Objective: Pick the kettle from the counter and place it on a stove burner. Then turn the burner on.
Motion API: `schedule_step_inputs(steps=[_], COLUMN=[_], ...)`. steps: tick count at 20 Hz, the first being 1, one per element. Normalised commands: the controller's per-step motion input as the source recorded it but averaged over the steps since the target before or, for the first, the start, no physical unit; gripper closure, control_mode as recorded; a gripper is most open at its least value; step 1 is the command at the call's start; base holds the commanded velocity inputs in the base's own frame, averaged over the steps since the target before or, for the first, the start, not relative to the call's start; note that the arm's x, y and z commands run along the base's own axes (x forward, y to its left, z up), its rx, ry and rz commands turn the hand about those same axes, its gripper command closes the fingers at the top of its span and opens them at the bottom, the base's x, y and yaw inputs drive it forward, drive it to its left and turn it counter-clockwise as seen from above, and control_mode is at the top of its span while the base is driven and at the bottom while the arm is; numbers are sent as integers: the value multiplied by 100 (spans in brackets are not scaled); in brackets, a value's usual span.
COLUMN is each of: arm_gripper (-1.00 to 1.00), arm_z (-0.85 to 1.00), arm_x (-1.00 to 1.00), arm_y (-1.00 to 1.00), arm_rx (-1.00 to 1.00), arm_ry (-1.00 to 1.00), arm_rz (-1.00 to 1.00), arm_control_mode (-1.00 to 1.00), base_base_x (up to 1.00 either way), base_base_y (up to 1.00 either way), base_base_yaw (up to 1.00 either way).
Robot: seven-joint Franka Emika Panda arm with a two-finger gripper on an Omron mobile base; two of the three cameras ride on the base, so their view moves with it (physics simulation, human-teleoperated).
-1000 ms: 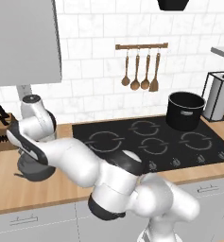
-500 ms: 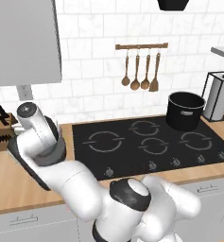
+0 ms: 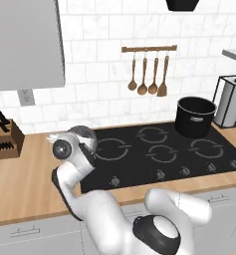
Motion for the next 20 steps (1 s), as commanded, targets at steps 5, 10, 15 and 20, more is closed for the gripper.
schedule_step_inputs(steps=[5, 10, 15, 20], arm_gripper=[100, 100, 100, 100], arm_z=[4, 11, 2, -7], arm_x=[87, 100, 82, 14], arm_y=[-100, -94, -54, -2], arm_rx=[4, 17, 15, 0], arm_ry=[-2, 27, 42, 10], arm_rz=[-13, -4, 0, 0], arm_control_mode=[-100, -100, -100, -100], base_base_x=[0, 0, 0, 0], base_base_y=[0, 0, 0, 0], base_base_yaw=[0, 0, 0, 0])
